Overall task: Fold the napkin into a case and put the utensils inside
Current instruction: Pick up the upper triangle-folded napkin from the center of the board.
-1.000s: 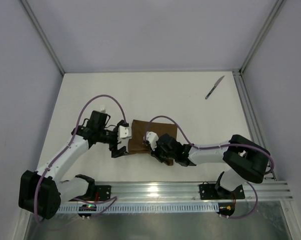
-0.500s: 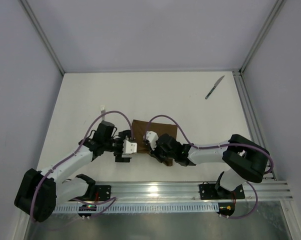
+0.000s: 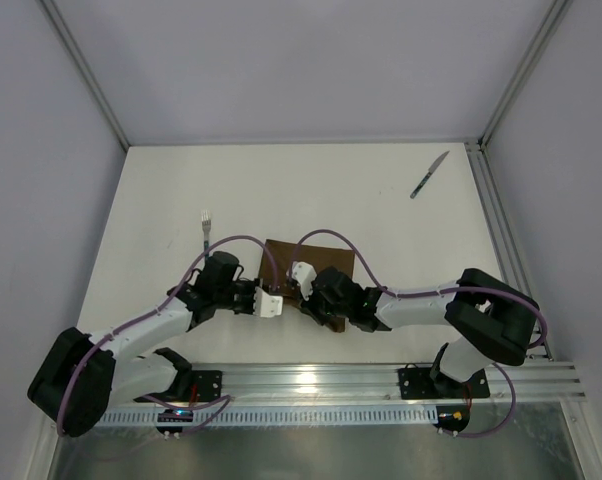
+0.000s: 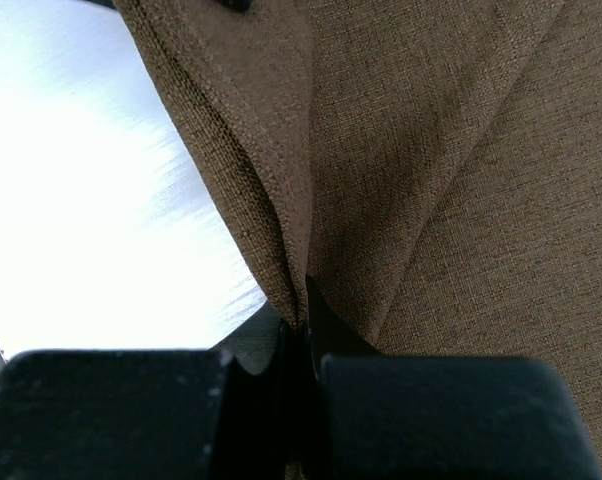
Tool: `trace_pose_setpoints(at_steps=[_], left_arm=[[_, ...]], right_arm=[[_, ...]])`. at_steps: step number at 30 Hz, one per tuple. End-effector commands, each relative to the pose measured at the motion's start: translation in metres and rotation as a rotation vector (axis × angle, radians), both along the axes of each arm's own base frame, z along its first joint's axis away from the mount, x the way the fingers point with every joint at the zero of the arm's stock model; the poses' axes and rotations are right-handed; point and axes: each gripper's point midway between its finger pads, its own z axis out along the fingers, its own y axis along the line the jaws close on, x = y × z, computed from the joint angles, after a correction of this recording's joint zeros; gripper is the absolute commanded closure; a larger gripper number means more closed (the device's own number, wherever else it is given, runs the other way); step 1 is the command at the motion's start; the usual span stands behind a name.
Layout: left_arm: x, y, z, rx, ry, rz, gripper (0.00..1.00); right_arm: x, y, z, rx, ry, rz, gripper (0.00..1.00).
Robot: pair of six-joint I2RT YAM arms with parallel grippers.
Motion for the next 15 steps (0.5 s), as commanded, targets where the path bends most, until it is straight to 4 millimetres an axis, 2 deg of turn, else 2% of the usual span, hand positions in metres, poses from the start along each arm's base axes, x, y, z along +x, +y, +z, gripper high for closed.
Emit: trace_pose_setpoints(at_steps=[1, 2, 3, 5, 7, 8, 9, 10, 15], left_arm=[[0.005, -0.006, 0.013, -0.019, -0.003, 0.006, 0.85], [0.007, -0.007, 0.017, -0.022, 0.001, 0.013, 1.00], [0.008, -0.007, 0.019, -0.025, 0.010, 0.022, 1.00], [0.004, -0.006, 0.019, -0.013, 0.061, 0.042, 1.00], [0.007, -0.008, 0.029, -0.020, 0.076, 0.056, 1.00], [0.003, -0.006, 0.028, -0.010, 0.108, 0.061, 1.00], [0.005, -0.008, 0.034, -0.015, 0.107, 0.062, 1.00], [0.005, -0.008, 0.036, -0.015, 0.118, 0.066, 1.00], [0.002, -0.009, 0.038, -0.010, 0.149, 0.065, 1.00]], right_arm=[[0.002, 0.009, 0.013, 0.039, -0.009, 0.006, 0.96], [0.003, 0.007, 0.013, 0.032, -0.012, 0.000, 0.96], [0.003, 0.005, 0.011, 0.018, -0.010, -0.010, 0.94], [0.004, 0.000, 0.014, 0.008, -0.017, -0.031, 0.77], [0.005, -0.008, 0.015, -0.023, -0.053, -0.070, 0.63], [0.003, -0.010, 0.020, -0.024, -0.071, -0.078, 0.59], [0.006, -0.016, 0.019, -0.052, -0.104, -0.113, 0.56], [-0.001, -0.014, 0.020, -0.068, -0.119, -0.099, 0.55], [-0.011, -0.026, 0.016, -0.166, -0.181, -0.170, 0.50]])
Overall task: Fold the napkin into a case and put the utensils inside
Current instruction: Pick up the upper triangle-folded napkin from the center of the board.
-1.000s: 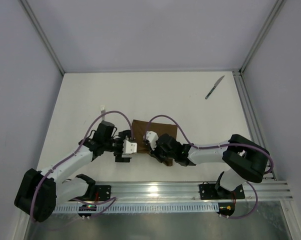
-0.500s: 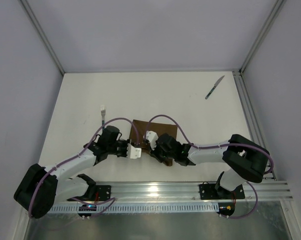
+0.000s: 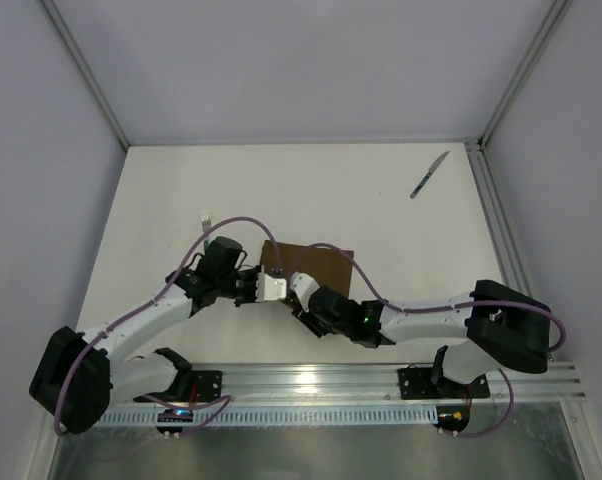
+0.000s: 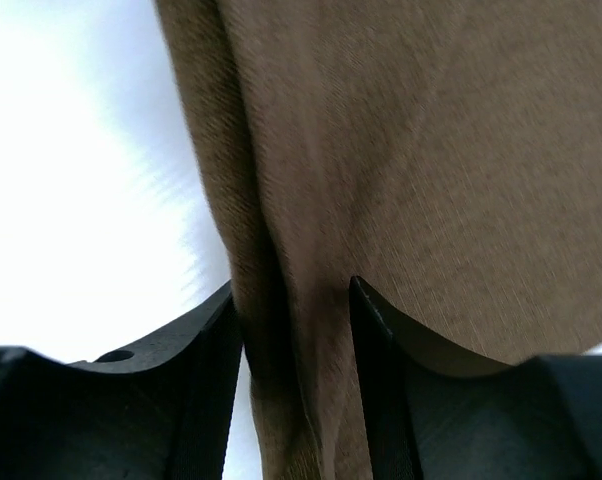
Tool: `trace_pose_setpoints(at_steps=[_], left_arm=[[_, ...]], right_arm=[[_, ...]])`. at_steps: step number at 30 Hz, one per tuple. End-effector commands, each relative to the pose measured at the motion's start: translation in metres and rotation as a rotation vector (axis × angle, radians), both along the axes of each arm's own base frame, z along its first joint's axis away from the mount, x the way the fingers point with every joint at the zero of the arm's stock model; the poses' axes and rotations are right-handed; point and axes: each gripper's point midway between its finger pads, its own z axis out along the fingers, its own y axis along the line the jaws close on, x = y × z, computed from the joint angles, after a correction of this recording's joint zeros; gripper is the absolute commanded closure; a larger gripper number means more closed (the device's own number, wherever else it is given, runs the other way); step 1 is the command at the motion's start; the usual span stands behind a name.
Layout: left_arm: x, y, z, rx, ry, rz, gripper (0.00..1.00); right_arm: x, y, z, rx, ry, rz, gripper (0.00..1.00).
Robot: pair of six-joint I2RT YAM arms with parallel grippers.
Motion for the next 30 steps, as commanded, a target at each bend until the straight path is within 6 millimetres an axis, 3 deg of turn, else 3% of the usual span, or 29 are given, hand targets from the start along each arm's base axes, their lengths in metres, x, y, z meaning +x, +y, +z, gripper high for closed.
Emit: trace_pose_setpoints(at_steps=[1, 8, 14, 22, 26, 27, 30], left_arm=[[-0.002, -0.003, 0.006, -0.009, 0.048, 0.009, 1.00], [-0.003, -0.001, 0.004, 0.000, 0.069, 0.011, 1.00], [0.000, -0.003, 0.015, -0.041, 0.098, 0.021, 1.00], [-0.001, 0.001, 0.016, -0.050, 0.126, 0.031, 1.00], [-0.001, 0.004, 0.017, -0.053, 0.131, 0.037, 1.00], [-0.001, 0.005, 0.018, -0.052, 0.134, 0.039, 1.00], [-0.002, 0.009, 0.019, -0.041, 0.152, 0.047, 1.00]], right_arm=[[0.001, -0.017, 0.003, -0.079, -0.080, -0.088, 0.50], [-0.009, -0.044, 0.003, -0.069, -0.086, -0.210, 0.50], [-0.023, -0.043, -0.001, -0.049, -0.060, -0.198, 0.50], [-0.023, -0.046, -0.013, -0.107, -0.041, -0.220, 0.55], [-0.021, -0.049, -0.009, -0.090, -0.050, -0.248, 0.66], [-0.021, -0.050, -0.008, -0.085, -0.051, -0.250, 0.79], [-0.024, -0.047, -0.003, -0.069, -0.039, -0.229, 0.96]])
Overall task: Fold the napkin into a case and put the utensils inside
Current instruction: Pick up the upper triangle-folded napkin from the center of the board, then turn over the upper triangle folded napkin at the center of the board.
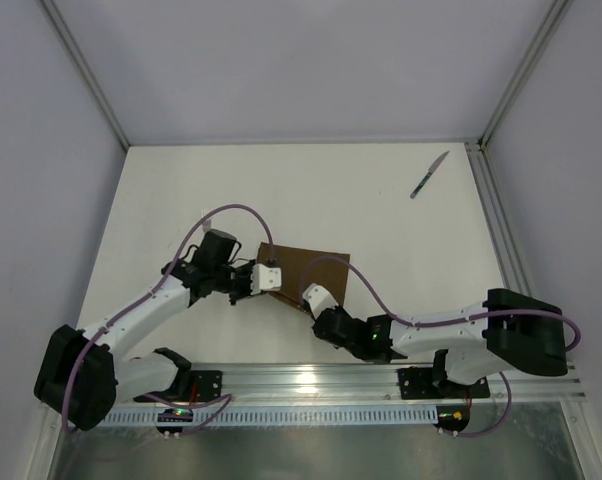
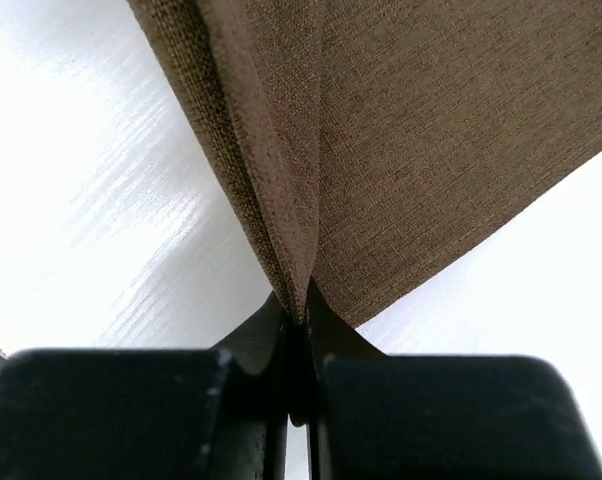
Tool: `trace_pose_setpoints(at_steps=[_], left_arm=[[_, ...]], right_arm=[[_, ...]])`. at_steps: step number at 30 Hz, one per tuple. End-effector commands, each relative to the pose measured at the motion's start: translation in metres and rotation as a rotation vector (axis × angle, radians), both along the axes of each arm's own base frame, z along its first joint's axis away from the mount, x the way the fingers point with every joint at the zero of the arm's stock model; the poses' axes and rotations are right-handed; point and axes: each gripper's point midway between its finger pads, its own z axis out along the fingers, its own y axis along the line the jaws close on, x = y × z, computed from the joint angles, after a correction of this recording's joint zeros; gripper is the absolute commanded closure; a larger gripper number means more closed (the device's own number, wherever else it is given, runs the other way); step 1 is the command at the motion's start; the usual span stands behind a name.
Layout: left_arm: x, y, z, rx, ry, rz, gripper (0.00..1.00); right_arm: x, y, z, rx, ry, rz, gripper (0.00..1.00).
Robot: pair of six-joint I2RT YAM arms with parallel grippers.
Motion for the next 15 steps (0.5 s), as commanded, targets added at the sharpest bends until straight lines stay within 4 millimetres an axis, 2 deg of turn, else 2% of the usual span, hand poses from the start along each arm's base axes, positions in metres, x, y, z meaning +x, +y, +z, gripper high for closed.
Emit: trace_pose_setpoints(at_steps=[1, 3, 6, 7, 8, 9, 10, 11, 13, 14, 15], left_arm=[[0.005, -0.004, 0.026, -0.036, -0.003, 0.001, 1.00], [0.007, 0.000, 0.033, -0.030, 0.003, 0.018, 1.00], [0.005, 0.008, 0.045, 0.005, 0.006, 0.040, 1.00], [-0.001, 0.015, 0.044, 0.038, 0.033, 0.053, 1.00], [-0.003, 0.018, 0.049, 0.048, 0.033, 0.060, 1.00], [-0.001, 0.020, 0.060, 0.053, 0.021, 0.066, 1.00], [-0.010, 0.028, 0.060, 0.089, 0.057, 0.076, 1.00], [-0.008, 0.029, 0.073, 0.090, 0.038, 0.085, 1.00], [-0.012, 0.037, 0.083, 0.116, 0.040, 0.102, 1.00], [-0.018, 0.046, 0.086, 0.151, 0.053, 0.123, 1.00], [-0.016, 0.048, 0.100, 0.149, 0.030, 0.138, 1.00]], right_arm=[[-0.004, 0.002, 0.012, 0.041, 0.011, -0.005, 0.96], [-0.008, 0.007, 0.020, 0.073, 0.030, 0.020, 0.96], [-0.014, 0.018, 0.051, 0.143, 0.050, 0.062, 0.96], [-0.018, 0.013, 0.053, 0.112, 0.068, 0.070, 0.96], [-0.017, 0.022, 0.072, 0.143, 0.068, 0.086, 0.96], [-0.024, 0.027, 0.080, 0.150, 0.094, 0.128, 0.96], [-0.029, 0.022, 0.085, 0.129, 0.116, 0.148, 0.96], [-0.034, 0.032, 0.103, 0.161, 0.134, 0.183, 0.96], [-0.043, 0.029, 0.114, 0.142, 0.169, 0.220, 0.96], [-0.046, 0.037, 0.133, 0.174, 0.175, 0.245, 0.96], [-0.054, 0.041, 0.140, 0.185, 0.213, 0.281, 0.96]])
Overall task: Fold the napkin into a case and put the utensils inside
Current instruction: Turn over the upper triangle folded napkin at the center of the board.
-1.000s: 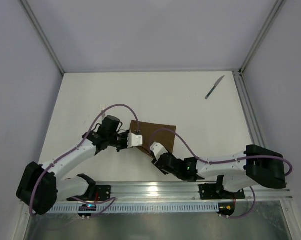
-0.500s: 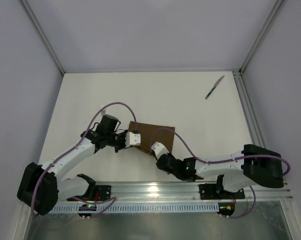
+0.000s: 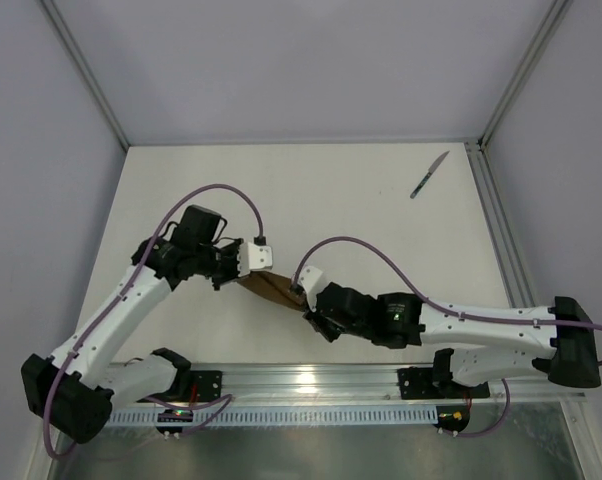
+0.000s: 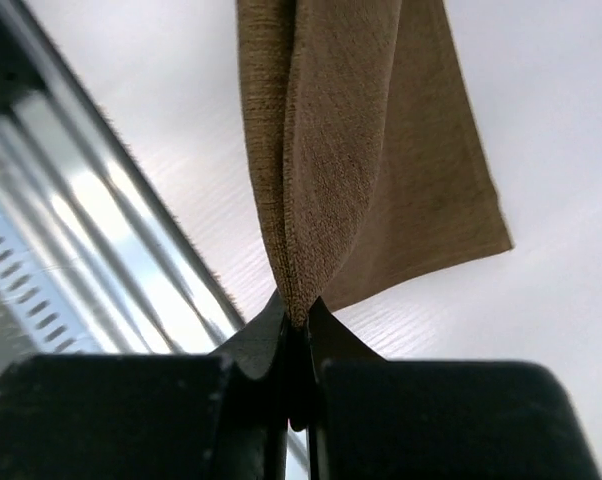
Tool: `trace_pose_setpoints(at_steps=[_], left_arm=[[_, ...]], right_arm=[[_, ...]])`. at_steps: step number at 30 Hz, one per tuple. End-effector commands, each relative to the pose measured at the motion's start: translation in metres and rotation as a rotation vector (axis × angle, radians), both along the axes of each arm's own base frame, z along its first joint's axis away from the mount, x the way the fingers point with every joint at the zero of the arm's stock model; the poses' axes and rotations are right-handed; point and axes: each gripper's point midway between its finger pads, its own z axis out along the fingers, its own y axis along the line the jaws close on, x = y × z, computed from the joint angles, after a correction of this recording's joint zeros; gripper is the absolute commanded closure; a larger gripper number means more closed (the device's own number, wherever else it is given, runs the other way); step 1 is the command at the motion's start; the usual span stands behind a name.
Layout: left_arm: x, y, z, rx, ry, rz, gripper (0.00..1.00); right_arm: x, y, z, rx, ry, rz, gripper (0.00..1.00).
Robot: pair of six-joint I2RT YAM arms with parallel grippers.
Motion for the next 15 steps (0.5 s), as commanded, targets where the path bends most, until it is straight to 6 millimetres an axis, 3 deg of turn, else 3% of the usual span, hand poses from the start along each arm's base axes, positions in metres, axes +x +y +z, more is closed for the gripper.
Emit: trace_pose_setpoints(at_steps=[1, 2, 5, 11, 15], left_arm=[[-0.018, 0.027, 0.025, 0.084, 0.031, 0.075, 1.00], [-0.026, 0.036, 0.028, 0.115, 0.060, 0.098, 1.00], [-0.034, 0.052, 0.049, 0.155, 0.049, 0.165, 1.00], [-0.038, 0.089, 0.075, 0.231, -0.018, 0.332, 1.00], [-0.042, 0.103, 0.094, 0.256, -0.051, 0.386, 1.00]], right_arm=[[-0.032, 0.001, 0.033, -0.007, 0.113, 0.146, 0.96], [-0.036, 0.011, 0.050, 0.021, 0.132, 0.171, 0.96], [-0.061, 0.031, 0.071, 0.055, 0.254, 0.271, 0.96], [-0.111, 0.075, 0.121, 0.200, 0.405, 0.486, 0.96], [-0.127, 0.085, 0.135, 0.287, 0.465, 0.570, 0.96]])
